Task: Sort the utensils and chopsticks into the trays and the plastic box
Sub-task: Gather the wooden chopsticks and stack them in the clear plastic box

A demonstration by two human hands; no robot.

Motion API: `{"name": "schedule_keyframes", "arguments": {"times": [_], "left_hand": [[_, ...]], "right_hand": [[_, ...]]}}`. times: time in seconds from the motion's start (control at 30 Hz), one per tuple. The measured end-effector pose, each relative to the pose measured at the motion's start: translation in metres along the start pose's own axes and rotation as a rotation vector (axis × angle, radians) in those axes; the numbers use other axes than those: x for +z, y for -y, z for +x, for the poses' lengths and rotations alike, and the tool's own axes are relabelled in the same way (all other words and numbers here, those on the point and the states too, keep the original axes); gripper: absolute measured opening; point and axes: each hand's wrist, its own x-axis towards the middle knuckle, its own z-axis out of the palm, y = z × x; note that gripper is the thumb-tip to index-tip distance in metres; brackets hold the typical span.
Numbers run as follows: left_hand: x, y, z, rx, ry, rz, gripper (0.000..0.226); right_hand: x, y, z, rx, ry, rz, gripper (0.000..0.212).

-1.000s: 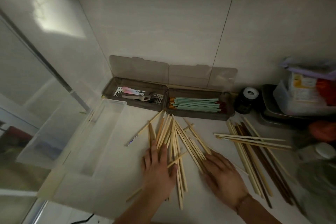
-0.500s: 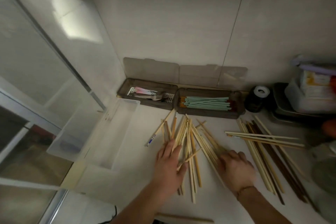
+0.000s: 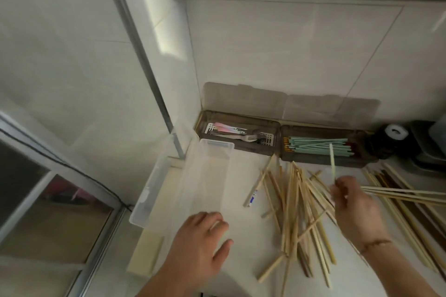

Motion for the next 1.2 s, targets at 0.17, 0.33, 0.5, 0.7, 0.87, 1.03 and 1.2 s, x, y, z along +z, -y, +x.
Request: {"name": "schedule_keyframes", "arguments": {"times": [0.17,0.33,0.5,0.7,0.87,1.03,1.2], "left_hand": [[-0.001,0.006,-0.019,0.051,-0.074,-0.092,0.024],[-0.006,0.021,-0.060,-0.165,-0.340,-0.347,0.011],[-0.012,0.038,-0.085,-0.268,-0.205,-0.354,0.012],[-0.016,0.053,-0.080,-0.335,-0.006,-0.433,0.043],[-0.024,0.056,-0.069,-0.297,0.094,-0.263,0.052],[-0.032,0.060,-0.071,-0.323,0.108,-0.254,0.046],[-0.030,0.076,-0.076,-0.334,0.160,-0.174,0.058]], "right_hand": [[0.041,0.119,0.000,-0.058,0.239,0.441,0.026],[0.105,0.188,-0.003,-0.088,0.593,0.511,0.025],[0.153,0.205,0.001,-0.118,0.684,0.116,0.020],[0.184,0.222,0.001,-0.075,0.755,-0.104,0.038],[0.192,0.217,-0.002,-0.059,0.799,-0.163,0.043],[0.174,0.207,-0.009,-0.254,0.644,-0.095,0.034],[0.122,0.134,-0.025,-0.291,0.138,0.085,0.008]]}}
